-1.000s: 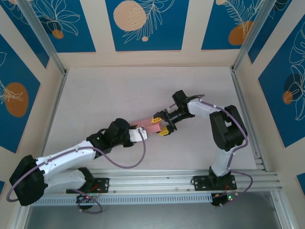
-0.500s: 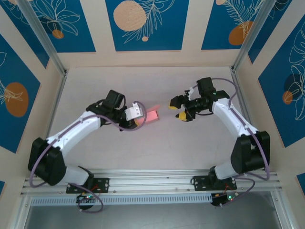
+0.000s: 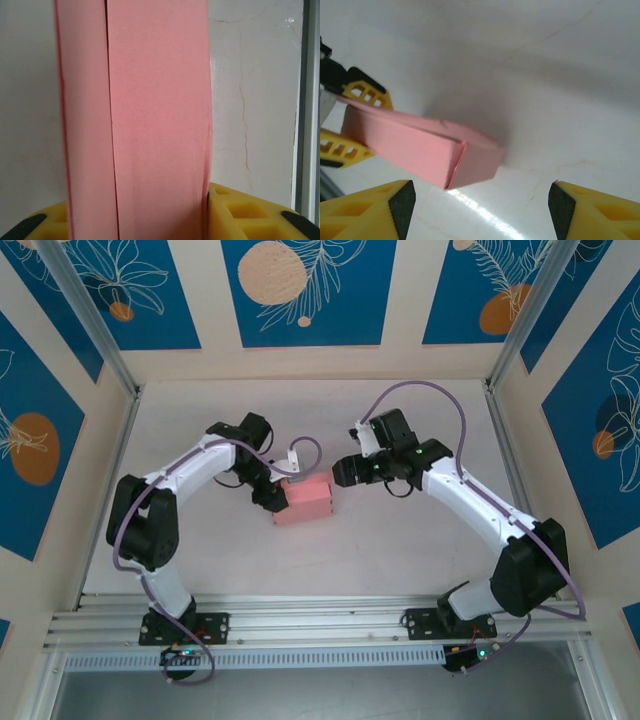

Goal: Fold the paper box

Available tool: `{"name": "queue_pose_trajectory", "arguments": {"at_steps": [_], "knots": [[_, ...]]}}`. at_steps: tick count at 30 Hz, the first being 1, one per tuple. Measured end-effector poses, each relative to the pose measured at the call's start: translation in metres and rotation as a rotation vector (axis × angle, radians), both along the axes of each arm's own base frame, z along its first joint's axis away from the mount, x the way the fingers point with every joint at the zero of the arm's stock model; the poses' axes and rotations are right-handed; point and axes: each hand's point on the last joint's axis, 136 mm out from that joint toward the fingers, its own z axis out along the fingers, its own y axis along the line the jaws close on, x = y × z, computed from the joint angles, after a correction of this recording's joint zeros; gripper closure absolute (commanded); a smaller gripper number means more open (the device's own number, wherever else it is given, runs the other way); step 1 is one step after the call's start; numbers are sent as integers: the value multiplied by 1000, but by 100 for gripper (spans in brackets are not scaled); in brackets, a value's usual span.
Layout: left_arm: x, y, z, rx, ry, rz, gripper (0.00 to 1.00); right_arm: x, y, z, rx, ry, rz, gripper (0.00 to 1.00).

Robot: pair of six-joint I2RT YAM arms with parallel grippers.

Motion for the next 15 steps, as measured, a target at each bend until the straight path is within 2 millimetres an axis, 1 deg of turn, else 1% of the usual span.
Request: {"name": "queue_pose_trajectory", "arguments": {"at_steps": [1, 5, 10, 13, 15], "knots": [[-1, 1, -1, 3, 5, -5, 56, 5, 1, -1, -8, -16, 16, 29], [-2, 2, -5, 14, 17, -6, 55, 19, 10, -13, -7, -39, 104, 31], [-2, 2, -9, 33, 11, -10, 55, 17, 24, -30, 26, -8, 213, 33], [0, 1, -10, 37, -4, -14, 55, 15, 31, -33, 48, 5, 259, 34], [0, -1, -12, 38, -14, -16, 50, 13, 33, -33, 56, 4, 276, 35]]}}
